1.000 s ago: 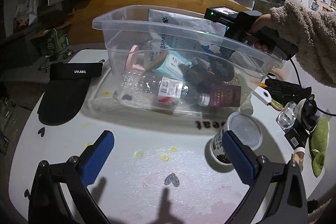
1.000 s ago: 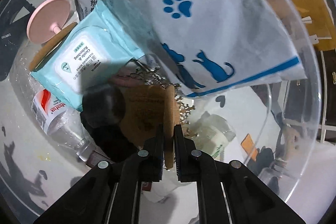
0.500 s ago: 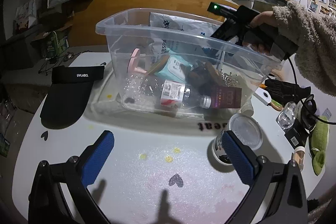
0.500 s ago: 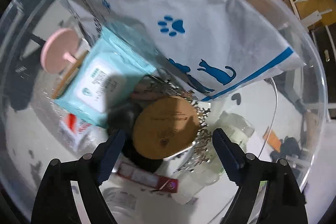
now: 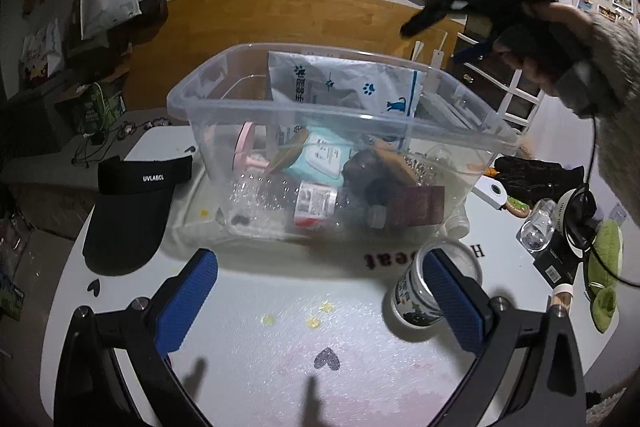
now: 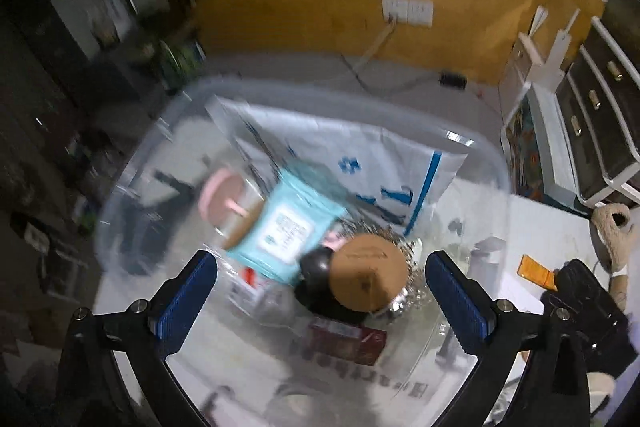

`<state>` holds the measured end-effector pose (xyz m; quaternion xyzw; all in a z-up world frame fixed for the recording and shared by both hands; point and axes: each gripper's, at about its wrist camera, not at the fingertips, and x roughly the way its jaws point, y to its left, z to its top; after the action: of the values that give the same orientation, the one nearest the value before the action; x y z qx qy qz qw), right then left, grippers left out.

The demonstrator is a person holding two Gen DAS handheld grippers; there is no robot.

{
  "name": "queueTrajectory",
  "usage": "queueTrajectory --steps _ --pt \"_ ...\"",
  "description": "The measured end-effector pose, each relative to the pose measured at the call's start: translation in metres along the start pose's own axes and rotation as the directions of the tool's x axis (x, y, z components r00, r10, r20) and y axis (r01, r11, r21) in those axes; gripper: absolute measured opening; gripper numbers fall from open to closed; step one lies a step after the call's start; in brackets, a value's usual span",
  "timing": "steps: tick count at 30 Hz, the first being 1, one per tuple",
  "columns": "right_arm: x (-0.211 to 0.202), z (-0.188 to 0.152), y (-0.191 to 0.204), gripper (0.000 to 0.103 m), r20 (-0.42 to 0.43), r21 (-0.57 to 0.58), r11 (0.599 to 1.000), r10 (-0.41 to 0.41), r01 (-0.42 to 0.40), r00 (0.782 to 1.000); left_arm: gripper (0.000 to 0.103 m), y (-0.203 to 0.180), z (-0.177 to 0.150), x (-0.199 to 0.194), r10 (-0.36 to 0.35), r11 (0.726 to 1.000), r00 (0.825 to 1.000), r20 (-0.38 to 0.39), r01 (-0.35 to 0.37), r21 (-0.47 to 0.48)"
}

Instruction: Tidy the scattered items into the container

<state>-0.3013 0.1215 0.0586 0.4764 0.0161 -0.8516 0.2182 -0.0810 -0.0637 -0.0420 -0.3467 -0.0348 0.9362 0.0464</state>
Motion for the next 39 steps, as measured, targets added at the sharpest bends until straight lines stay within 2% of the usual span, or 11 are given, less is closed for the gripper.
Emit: queueTrajectory --steps 4,10,14,20,29,39 --pt "-0.047 -0.018 0.004 0.103 0.162 0.017 0.999 0.031 -0.034 0.986 0.103 -0.005 0.003 -0.006 0.007 1.000 1.000 0.006 -0.007 0.005" --pt "-0.109 -0.063 0.006 0.103 0.353 0.033 0.998 0.038 -0.053 0.935 0.103 -0.011 0.009 -0.018 -0.006 1.000 1.000 0.019 0.006 0.000" --pt "-0.137 -0.094 0.004 0.103 0.446 0.060 0.998 0.001 -0.030 0.895 0.103 -0.018 0.013 -0.027 -0.012 1.000 0.999 0.035 0.011 0.012" --pt "-0.163 -0.138 -0.006 0.103 0.509 0.143 0.989 -0.057 -0.019 0.859 0.103 -0.028 0.019 -0.040 -0.021 0.999 0.998 0.052 0.020 0.027" --pt "-0.169 -0.190 -0.007 0.103 0.478 0.196 0.979 -0.137 0.047 0.868 0.103 -0.040 0.026 -0.055 -0.033 0.999 0.997 0.069 0.031 0.037" --pt "-0.162 -0.226 -0.006 0.103 0.427 0.213 0.972 -0.180 0.095 0.886 0.103 -0.051 0.024 -0.067 -0.040 0.998 0.997 0.071 0.036 0.055"
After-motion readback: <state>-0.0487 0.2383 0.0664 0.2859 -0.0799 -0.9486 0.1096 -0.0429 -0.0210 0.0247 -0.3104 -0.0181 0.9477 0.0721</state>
